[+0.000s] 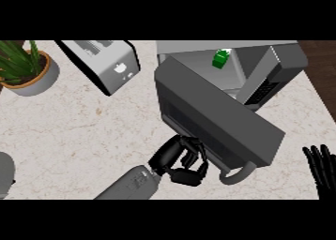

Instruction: Pick up the milk, place it into the microwave and close the microwave

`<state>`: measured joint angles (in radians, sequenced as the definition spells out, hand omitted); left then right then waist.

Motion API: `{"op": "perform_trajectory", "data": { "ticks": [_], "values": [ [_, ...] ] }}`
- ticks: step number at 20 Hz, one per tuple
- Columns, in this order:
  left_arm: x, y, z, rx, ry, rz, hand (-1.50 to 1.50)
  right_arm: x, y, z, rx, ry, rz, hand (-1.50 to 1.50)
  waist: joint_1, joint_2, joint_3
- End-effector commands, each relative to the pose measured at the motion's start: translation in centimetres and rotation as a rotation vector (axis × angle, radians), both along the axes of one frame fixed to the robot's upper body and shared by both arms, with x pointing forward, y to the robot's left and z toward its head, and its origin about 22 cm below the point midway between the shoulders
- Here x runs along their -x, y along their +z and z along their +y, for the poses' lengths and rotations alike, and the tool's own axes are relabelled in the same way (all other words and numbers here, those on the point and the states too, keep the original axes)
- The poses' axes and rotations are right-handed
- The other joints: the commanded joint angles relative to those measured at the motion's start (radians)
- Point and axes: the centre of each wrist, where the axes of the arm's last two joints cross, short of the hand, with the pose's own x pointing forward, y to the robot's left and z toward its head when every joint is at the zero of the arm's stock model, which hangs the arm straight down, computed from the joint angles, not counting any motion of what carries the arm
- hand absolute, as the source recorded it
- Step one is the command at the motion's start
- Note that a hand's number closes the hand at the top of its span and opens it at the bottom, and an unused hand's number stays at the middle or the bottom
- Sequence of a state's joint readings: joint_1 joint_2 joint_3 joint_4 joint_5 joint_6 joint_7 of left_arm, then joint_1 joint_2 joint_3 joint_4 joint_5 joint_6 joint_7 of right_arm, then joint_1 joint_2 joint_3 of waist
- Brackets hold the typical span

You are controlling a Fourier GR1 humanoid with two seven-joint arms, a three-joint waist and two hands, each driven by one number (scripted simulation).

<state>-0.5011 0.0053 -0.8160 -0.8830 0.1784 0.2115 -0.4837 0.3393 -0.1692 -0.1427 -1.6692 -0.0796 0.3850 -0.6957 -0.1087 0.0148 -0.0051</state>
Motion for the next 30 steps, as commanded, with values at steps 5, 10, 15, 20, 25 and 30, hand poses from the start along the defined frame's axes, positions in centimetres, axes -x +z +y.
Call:
{"op": "perform_trajectory", "data": {
  "ticks": [5,10,15,20,25,30],
  "values": [
    [0.7,1.0,-2.3,0.090,0.030,-0.019,1.50,-0.2,3.9,0.5,-0.014,0.103,-0.048,-1.50,-0.049,0.010,-0.003],
    [-0.6,3.0,-3.2,0.155,0.102,-0.032,1.50,-0.9,5.3,0.0,0.033,0.158,-0.030,-1.50,-0.071,0.018,-0.003],
    [-1.8,4.7,-3.5,0.218,0.267,-0.029,1.50,-1.4,7.3,0.1,0.062,0.194,-0.074,-1.50,-0.100,0.021,-0.004],
    [-3.2,5.8,-3.9,0.207,0.348,-0.029,-1.50,-2.2,8.5,-0.5,0.083,0.180,-0.102,-1.50,-0.124,0.031,-0.001],
    [-4.2,6.7,-4.2,0.191,0.428,0.006,-1.50,-3.2,11.6,-2.1,0.198,0.146,-0.166,-1.50,-0.156,0.036,-0.002],
    [-5.4,8.2,-4.2,0.265,0.517,0.030,-1.50,-3.7,16.4,-3.7,0.469,0.039,-0.301,1.50,-0.175,0.043,-0.008]
  ]
}}
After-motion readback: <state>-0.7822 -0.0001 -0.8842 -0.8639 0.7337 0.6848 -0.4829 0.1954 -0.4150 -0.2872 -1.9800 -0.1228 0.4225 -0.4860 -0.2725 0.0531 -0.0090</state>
